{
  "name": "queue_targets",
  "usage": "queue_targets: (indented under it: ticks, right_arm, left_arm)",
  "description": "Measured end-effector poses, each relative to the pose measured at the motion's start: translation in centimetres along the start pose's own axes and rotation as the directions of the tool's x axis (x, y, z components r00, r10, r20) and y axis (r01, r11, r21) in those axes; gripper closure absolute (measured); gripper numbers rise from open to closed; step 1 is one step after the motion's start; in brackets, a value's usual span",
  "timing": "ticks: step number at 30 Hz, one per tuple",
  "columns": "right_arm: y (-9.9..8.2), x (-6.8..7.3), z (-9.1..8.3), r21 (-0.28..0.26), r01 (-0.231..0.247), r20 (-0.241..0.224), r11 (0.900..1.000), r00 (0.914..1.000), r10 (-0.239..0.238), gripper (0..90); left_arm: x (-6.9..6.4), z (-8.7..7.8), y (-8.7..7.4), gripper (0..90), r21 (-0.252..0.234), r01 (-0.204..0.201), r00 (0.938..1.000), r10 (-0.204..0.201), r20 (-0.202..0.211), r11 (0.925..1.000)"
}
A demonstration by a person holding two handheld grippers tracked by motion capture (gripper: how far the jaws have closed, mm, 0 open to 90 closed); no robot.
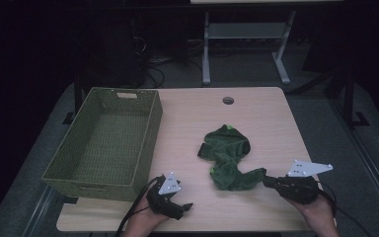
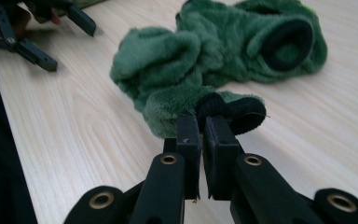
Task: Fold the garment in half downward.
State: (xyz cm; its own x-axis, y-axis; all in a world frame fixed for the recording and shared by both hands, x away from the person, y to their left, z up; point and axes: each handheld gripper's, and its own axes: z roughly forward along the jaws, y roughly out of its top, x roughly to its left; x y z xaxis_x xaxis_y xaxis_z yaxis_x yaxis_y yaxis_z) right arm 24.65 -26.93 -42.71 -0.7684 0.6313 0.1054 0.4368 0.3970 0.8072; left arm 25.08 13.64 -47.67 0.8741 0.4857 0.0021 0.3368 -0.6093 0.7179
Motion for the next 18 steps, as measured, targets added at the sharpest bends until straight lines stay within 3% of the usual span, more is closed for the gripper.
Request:
queue_targets:
  ticks: [8,18]
  right_arm:
    - [1.9,0.4,0.5,-0.026,0.044,-0.028,0.9987,0.9986,-0.045,85.1]
    - [4.1,1.4,1.8,-0.035,0.120,-0.078,0.9922,0.9894,-0.122,85.0]
  left_arm:
    - [0.0,0.0,0.0,13.9,0.000,0.000,1.0000,0.000,0.000,1.0000]
    - [0.0,0.0,0.0,13.9,-0.003,0.003,1.0000,-0.003,-0.001,1.0000]
